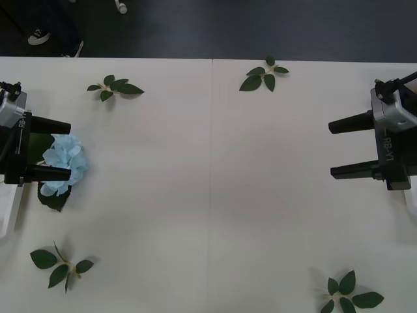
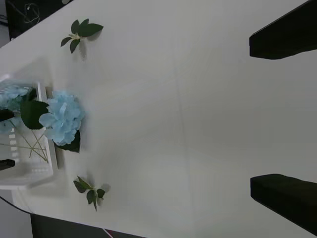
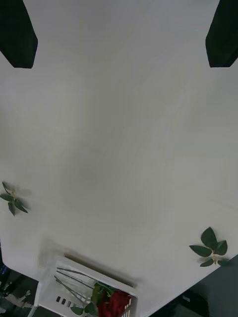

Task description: Put the red flowers into the right box and the blue flowers into the left box

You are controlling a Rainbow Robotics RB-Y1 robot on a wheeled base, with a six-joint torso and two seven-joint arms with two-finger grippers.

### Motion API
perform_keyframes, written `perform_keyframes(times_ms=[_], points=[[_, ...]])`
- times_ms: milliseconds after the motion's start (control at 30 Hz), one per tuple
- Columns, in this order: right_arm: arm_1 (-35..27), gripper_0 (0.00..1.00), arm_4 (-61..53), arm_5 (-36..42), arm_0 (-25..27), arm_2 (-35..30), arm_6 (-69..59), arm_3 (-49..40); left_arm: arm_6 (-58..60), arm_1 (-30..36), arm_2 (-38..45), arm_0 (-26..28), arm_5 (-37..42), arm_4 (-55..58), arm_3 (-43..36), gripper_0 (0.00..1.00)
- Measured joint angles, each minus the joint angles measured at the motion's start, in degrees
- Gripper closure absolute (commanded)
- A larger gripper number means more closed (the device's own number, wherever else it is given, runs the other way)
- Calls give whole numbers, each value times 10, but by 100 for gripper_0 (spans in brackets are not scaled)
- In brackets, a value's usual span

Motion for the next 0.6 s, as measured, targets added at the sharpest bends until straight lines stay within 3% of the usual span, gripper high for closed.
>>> perform_keyframes(times_ms=[600], points=[[0,32,9,14,7,27,49,20,0,0,0,0,0,0,0,0]])
